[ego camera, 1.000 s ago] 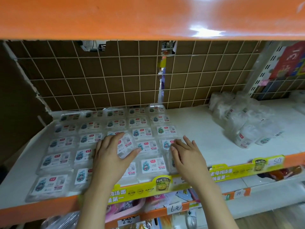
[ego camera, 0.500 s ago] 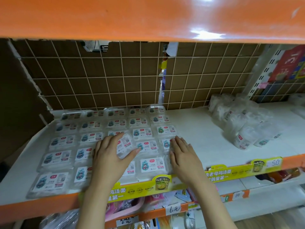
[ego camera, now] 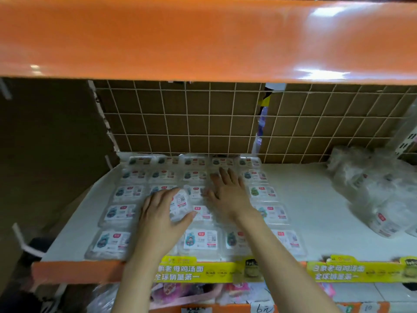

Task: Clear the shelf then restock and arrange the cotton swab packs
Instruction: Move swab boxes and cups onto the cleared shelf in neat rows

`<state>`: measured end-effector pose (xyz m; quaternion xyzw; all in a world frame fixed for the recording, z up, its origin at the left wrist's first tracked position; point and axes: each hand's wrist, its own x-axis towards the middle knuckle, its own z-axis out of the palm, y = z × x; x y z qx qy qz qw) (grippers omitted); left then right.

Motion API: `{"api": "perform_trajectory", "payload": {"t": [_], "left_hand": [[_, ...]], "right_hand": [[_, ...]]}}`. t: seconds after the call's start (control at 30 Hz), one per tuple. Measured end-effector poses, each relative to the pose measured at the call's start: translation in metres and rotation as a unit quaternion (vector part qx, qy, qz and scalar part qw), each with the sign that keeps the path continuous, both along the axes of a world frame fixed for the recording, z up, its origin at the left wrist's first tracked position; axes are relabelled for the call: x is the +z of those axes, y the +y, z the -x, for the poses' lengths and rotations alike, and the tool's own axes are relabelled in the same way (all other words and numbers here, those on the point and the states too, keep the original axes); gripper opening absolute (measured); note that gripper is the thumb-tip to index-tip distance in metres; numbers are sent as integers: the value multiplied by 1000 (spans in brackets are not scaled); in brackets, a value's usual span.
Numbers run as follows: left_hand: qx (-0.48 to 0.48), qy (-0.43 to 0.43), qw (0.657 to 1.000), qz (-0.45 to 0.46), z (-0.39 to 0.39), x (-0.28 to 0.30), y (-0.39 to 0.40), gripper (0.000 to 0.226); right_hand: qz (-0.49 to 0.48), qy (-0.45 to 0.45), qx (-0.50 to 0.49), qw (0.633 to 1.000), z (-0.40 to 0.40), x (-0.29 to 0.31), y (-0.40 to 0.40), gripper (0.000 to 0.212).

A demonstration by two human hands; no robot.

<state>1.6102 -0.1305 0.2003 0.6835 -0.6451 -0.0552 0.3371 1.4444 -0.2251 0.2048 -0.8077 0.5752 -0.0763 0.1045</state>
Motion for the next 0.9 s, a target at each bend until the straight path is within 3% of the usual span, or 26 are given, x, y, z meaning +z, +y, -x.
{"api": "perform_trajectory", "payload": {"t": [0.27, 0.43, 0.6, 0.77, 0.9], "left_hand": [[26, -44, 999, -10, -58, -2, -22, 76], [-11, -33, 999, 17, -87, 8, -59, 50], [-11, 21, 999, -27, -104, 16, -108, 45], [25, -21, 998, -52, -124, 16, -145, 49], [25, -125, 989, -77, -131, 8, -150, 49]], "right_hand": [[17, -8, -19, 1000, -14, -18, -5, 67], [28, 2, -28, 999, -16, -19, -4, 59], [41, 11, -39, 998, -18, -21, -4, 74], [48, 0, -40, 998, -18, -22, -5, 86], [46, -1, -42, 998, -18, -22, -6, 88]]}}
